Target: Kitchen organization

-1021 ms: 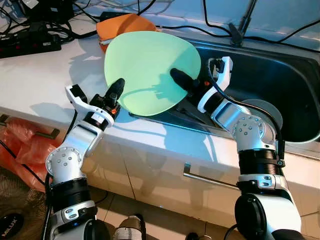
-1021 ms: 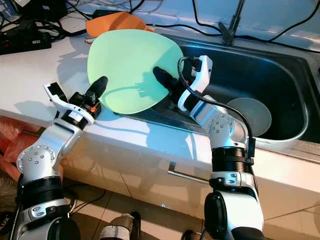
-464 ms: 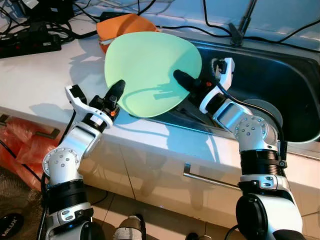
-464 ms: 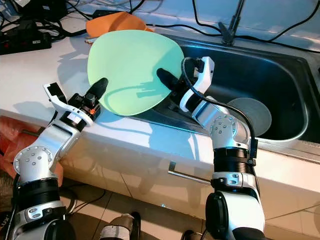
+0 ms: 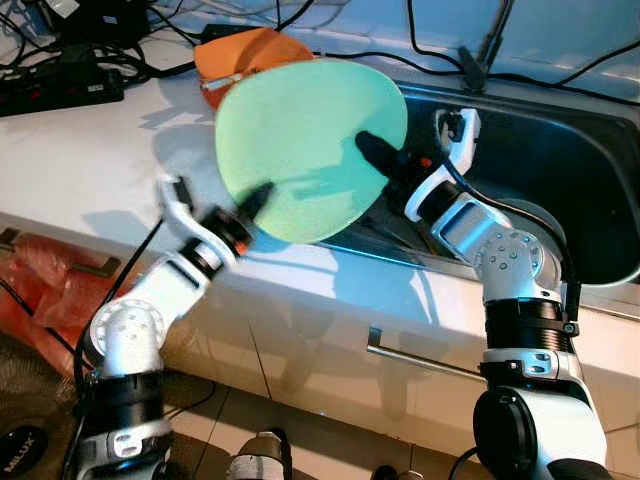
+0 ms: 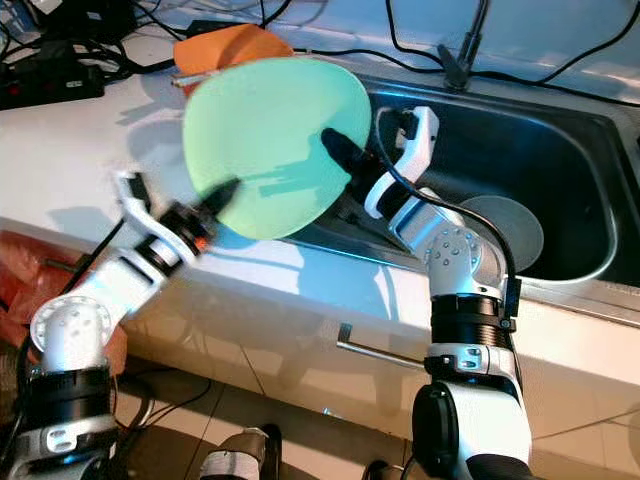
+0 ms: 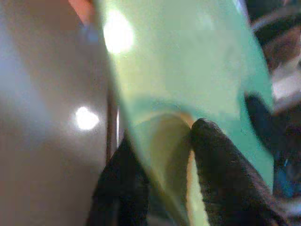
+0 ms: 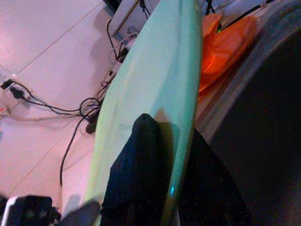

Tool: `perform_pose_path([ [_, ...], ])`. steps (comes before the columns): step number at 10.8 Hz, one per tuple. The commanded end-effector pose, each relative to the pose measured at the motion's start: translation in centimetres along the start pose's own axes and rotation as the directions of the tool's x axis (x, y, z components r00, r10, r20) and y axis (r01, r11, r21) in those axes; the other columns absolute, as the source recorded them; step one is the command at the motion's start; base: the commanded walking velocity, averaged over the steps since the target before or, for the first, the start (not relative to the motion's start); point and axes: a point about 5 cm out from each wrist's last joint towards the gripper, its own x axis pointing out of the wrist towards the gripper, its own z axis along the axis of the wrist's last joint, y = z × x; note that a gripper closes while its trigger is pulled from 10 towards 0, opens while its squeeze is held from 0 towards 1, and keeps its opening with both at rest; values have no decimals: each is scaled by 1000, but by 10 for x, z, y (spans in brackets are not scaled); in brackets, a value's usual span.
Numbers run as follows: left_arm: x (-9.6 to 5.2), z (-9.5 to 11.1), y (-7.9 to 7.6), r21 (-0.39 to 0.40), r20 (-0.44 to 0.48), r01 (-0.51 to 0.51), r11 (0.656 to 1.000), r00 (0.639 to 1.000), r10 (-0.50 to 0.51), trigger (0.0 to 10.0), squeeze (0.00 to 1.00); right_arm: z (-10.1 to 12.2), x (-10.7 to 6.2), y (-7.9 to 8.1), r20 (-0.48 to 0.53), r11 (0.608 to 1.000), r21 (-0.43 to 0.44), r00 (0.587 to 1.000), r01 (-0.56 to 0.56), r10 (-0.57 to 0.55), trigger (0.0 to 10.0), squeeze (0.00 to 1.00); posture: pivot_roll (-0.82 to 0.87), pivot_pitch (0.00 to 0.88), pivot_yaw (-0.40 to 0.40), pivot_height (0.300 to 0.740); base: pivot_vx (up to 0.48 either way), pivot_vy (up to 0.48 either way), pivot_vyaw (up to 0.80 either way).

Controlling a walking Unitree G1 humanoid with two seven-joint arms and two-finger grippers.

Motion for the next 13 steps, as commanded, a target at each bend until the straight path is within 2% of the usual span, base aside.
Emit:
perform_pose_path([
  [1,7,-6,-17,34,-51,92,995,995,-90,10000,1000,-1,4,3,-10,1000,-20,1000,7,-7,0,0,222,117,8,740,0,0,0],
  [3,6,-6,-18,56,-59,92,994,994,-89,10000,1000,4,3,-1,11,999,-28,999,43,-43,0,0,224,117,6,740,0,0,0],
  [6,1,-7,-19,158,-100,97,983,992,-82,10000,1000,21,-5,-23,86,982,-41,980,185,-181,0,0,225,119,7,740,0,0,0],
  [7,0,-6,-21,160,-101,106,981,991,-91,10000,1000,27,-8,-29,110,974,-42,970,224,-219,0,0,228,121,6,740,0,0,0],
  [9,-4,-6,-21,211,-122,105,972,989,-81,10000,1000,43,-19,-49,174,934,-54,925,352,-339,0,0,234,127,7,740,0,0,0],
  [11,-4,-5,-20,230,-115,93,969,991,-68,10000,1000,50,-26,-58,204,913,-53,899,405,-387,0,0,234,130,8,740,0,0,0],
  [13,-3,-3,-17,356,-123,45,933,992,-1,10000,1000,51,-34,-72,201,863,-106,861,493,-467,0,0,233,136,7,740,0,0,0],
])
